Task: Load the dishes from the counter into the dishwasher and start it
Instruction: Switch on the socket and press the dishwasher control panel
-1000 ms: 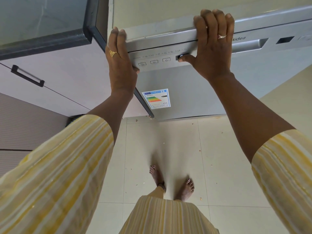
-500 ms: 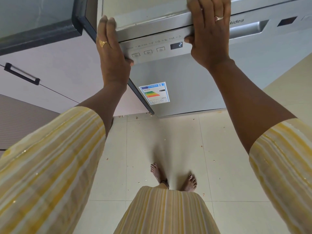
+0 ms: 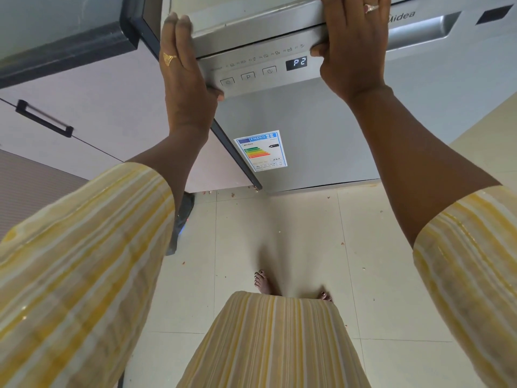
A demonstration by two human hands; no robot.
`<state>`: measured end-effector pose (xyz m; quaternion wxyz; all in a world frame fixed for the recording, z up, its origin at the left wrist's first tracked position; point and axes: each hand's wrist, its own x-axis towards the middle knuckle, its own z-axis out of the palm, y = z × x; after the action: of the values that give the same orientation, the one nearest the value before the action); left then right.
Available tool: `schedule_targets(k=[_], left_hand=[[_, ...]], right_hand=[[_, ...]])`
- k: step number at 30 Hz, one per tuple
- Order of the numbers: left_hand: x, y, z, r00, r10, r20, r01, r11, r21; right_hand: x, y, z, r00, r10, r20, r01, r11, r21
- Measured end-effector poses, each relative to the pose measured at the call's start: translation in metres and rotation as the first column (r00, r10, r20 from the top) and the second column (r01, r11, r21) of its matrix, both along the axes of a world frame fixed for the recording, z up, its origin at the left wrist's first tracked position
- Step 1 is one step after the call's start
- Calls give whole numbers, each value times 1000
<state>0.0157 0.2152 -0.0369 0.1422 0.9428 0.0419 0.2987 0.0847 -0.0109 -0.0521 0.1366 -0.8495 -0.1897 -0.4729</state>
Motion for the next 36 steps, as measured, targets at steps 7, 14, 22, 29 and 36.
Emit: schedule_targets(k=[7,14,22,29,36], left_hand=[[-1,2,-1,1000,-19,5,19,1000,-9],[-5,0,6,997,-55,-49,52,996,-74],[-12,2,16,988,-73,-137,56,991,-122],[-21,1,31,963,-123,-240,75,977,-201],[-31,2,61,916,-208,-344,110,953,-282]], right_hand=[[-3,3,3,1000,3,-18,-2,999,40],[-2,3,8,998,38,-40,-38,999,12],[-11,2,18,990,29,-139,-30,1000,-1],[-25,10,39,957,-30,-290,37,999,20],[-48,60,75,812,-118,-572,201,976,85]])
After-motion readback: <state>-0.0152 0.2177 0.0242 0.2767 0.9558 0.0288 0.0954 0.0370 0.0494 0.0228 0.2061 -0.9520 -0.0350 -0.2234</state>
